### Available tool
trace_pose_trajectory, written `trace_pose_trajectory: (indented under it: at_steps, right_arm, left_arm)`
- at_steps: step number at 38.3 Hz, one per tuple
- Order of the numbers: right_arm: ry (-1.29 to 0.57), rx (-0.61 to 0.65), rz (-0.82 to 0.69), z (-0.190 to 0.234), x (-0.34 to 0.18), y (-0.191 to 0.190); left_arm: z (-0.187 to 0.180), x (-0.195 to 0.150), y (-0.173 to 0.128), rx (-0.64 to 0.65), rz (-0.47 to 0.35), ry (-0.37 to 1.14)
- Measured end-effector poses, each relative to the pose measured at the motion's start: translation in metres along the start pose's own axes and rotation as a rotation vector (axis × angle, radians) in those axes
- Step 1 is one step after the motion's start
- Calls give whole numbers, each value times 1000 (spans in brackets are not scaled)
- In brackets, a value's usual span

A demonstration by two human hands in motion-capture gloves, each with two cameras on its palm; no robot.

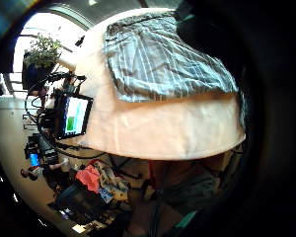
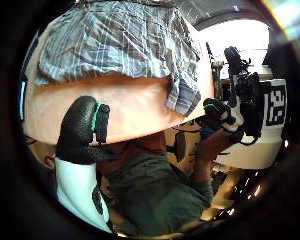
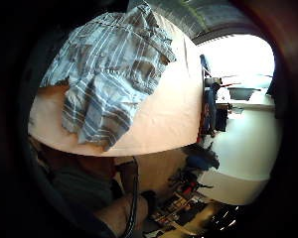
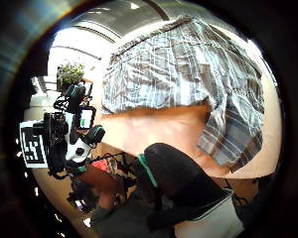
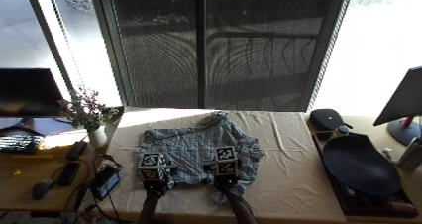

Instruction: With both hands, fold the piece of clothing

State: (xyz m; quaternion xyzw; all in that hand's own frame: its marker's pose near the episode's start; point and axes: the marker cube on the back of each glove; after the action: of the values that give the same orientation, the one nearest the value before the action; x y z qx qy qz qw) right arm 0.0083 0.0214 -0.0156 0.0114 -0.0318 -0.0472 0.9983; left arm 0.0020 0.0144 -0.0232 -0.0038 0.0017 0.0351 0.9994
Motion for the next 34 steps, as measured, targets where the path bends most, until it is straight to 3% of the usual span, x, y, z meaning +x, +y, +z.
trace_pose_trajectory:
  at_steps: [10,23,28,34]
  right_arm:
    - [28,-32,98,28,49,-3]
    - [-19,-204,118,98,82,-23]
    - [-170,-138,-67,93,60,-21]
    - [6,-96,111,101,79,-25]
  left_arm:
    - [23,-4,-15,-5,6,-5]
    - [99,4,-59,-85,12,-29]
    - [97,7,-52,-93,22,-31]
    - [94,8,-44,-57,58,10]
